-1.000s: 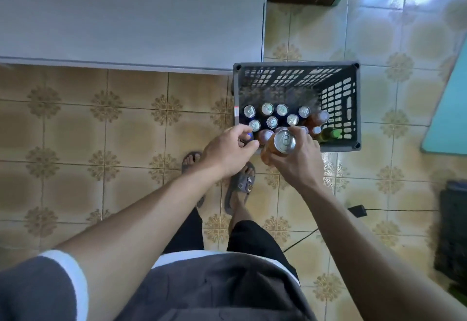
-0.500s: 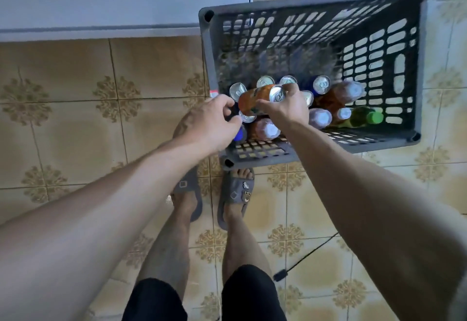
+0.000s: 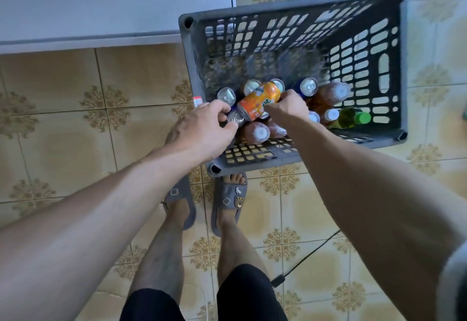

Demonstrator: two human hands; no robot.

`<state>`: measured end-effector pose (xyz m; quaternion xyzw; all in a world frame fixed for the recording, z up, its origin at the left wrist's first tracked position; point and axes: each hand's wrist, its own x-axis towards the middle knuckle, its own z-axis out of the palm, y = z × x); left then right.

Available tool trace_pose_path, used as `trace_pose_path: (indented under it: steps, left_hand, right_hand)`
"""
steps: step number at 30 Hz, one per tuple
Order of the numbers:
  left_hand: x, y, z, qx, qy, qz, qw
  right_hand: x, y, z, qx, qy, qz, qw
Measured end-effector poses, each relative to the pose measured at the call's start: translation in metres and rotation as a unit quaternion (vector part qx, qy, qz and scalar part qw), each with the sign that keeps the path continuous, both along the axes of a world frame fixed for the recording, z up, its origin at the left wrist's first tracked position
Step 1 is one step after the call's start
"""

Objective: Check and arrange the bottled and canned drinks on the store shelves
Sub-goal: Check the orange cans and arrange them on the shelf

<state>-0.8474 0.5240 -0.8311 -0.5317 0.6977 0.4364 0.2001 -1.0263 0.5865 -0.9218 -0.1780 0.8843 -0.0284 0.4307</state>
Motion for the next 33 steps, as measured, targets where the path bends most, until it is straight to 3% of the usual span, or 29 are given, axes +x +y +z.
trace_pose_path:
  steps: [8, 14, 25, 33]
  left_hand:
    - [0.024, 0.001, 0.13, -0.021, 0.03, 0.032, 0.999]
    - [0.078, -0.012, 0.25, -0.065, 0.059, 0.063, 0.994]
    - [0.29, -0.026, 0.438, -0.176, 0.085, 0.084, 0.977]
    - [0.397, -0.076, 0.497, -0.229, 0.1, 0.142, 0.958]
  right_hand:
    - [0.017, -0.001, 0.14, 0.032, -0.003, 0.119, 0.992]
    - [0.073, -0.04, 0.28, -0.025, 0.02, 0.183, 0.983]
    - [0.266, -0.104, 0.497, -0.151, 0.061, 0.245, 0.956]
    - [0.377, -0.176, 0.578, -0.244, 0.049, 0.307, 0.919]
